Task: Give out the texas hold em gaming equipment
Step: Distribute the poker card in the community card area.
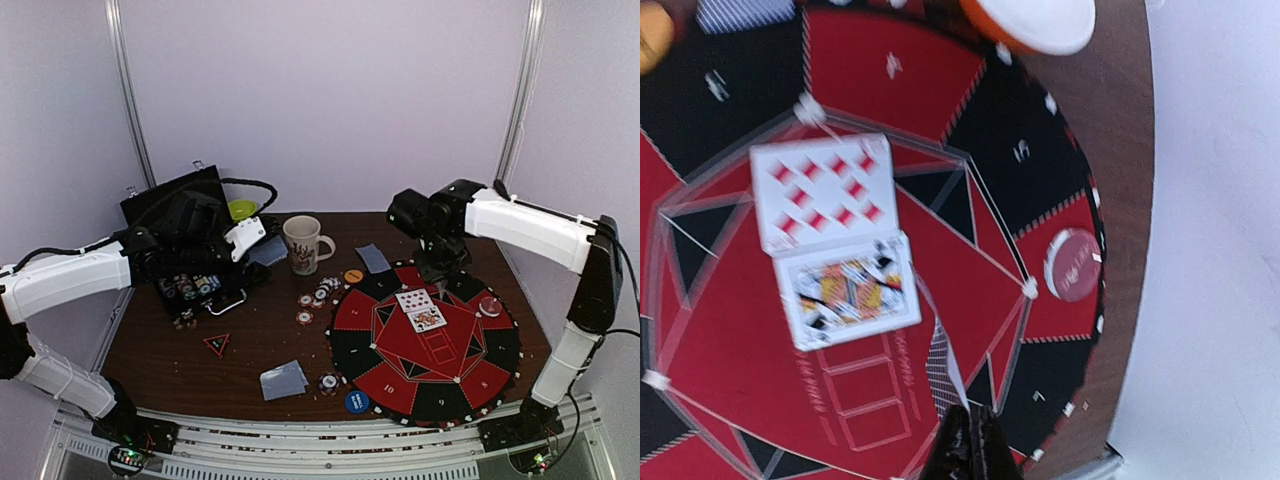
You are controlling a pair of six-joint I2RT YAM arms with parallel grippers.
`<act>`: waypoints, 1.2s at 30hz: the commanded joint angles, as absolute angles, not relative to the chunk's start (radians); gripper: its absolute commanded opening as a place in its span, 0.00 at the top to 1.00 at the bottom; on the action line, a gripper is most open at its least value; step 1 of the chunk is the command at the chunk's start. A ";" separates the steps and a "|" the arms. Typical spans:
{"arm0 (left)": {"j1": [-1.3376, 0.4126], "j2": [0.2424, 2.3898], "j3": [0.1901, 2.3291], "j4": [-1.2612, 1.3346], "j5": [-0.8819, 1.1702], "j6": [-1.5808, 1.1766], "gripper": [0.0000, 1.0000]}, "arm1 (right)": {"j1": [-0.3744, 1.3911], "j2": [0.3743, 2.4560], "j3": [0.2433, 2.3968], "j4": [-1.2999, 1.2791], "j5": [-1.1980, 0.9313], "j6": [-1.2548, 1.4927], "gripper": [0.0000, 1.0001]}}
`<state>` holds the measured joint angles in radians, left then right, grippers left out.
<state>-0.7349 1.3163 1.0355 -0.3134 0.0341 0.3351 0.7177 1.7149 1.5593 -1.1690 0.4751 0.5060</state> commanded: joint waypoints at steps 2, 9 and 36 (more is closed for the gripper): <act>-0.739 1.293 1.032 -0.261 0.040 0.340 0.48 | 0.743 1.778 1.400 -1.356 0.577 0.606 1.00; -0.738 1.293 1.032 -0.260 0.039 0.341 0.48 | 0.821 1.919 1.277 -1.304 0.542 0.577 1.00; -0.738 1.297 1.027 -0.261 0.028 0.344 0.48 | 0.899 2.132 1.404 -1.098 0.417 0.426 1.00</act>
